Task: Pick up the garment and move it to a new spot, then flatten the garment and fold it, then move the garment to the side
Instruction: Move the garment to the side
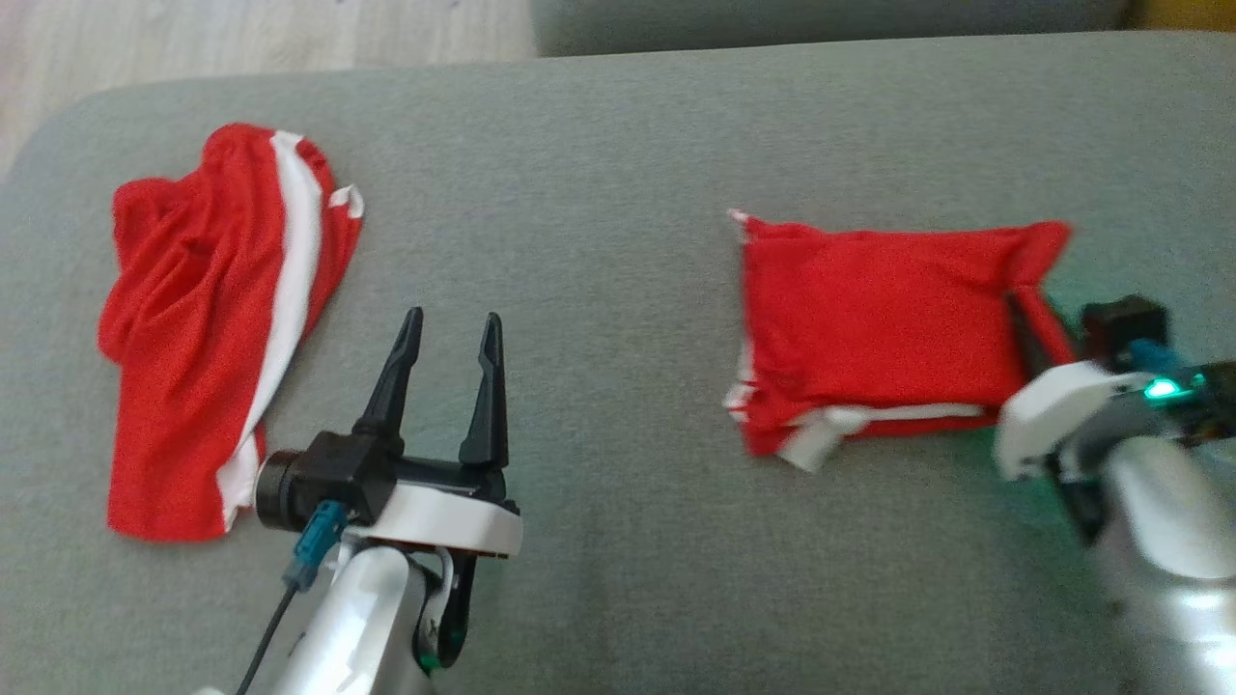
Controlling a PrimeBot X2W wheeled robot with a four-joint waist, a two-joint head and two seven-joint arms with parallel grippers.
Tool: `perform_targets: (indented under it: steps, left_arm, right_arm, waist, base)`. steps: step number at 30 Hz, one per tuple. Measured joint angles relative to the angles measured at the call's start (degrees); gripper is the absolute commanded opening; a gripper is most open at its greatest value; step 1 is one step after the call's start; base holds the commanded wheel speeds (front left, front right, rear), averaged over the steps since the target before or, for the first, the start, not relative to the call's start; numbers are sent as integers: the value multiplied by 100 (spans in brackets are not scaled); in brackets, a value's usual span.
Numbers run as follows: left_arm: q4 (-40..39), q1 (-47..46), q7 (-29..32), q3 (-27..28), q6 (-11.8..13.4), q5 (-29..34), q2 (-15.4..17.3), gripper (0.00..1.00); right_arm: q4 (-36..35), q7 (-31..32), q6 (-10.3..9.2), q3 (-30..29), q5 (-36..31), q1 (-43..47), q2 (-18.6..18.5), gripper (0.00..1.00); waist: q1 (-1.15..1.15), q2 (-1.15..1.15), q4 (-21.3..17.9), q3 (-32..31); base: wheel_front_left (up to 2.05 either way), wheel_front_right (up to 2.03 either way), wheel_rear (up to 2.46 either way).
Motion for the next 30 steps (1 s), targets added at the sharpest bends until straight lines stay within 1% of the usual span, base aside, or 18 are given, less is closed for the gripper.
perform_targets:
  steps: [4, 8, 12, 14, 16, 18, 23, 25, 29, 30]
  left_arm:
    - [-5, -1, 0, -12, 3, 0, -1, 100]
    - [-49, -16, 0, -1, 0, 10, -1, 100]
    - [-92, -185, 0, -4, -37, 10, -1, 100]
    - [-132, -302, 0, 1, -49, 16, -3, 100]
    - [-126, -388, 0, 29, -58, 35, -4, 100]
    - [-109, -416, 0, 67, -93, 88, -5, 100]
    - [-110, -458, 0, 154, -107, 89, -4, 100]
    - [-109, -460, 0, 177, -151, 115, -4, 100]
    - [-107, -459, 0, 198, -156, 119, -5, 100]
    - [-104, -459, 0, 204, -156, 119, -5, 100]
  right_arm:
    - [-268, 159, 0, 302, 15, 48, -859, 0]
    - [-437, 313, 0, 344, 178, 109, -1727, 0]
    - [-291, 348, 0, -19, 238, 83, -2542, 0]
    - [-166, 275, 0, -230, 154, 45, -2832, 0]
    - [-18, 234, 0, -443, 36, -81, -2964, 0]
    - [107, 183, 0, -578, -73, -209, -2992, 0]
    - [289, -11, 0, -790, -267, -276, -2986, 0]
    - [337, -55, 0, -873, -380, -297, -2973, 0]
    - [426, -60, 0, -1057, -555, -400, -2876, 0]
    - [427, -89, 0, -1124, -595, -413, -2835, 24]
  waist:
    - [-1, 0, -185, -2]
    - [0, 0, -265, 182]
    - [0, 0, -276, 432]
    - [0, 0, -262, 569]
    - [0, 0, -245, 708]
    - [1, 0, -215, 822]
    - [1, 0, -114, 991]
    - [1, 0, -95, 1023]
    - [1, 0, -78, 1006]
    - [1, 0, -79, 990]
  base:
    - [0, 0, 0]
    - [0, 0, 0]
    - [0, 0, 0]
    - [0, 0, 0]
    - [0, 0, 0]
    - [0, 0, 0]
    - [0, 0, 0]
    - [0, 0, 0]
    - [0, 0, 0]
    - [0, 0, 0]
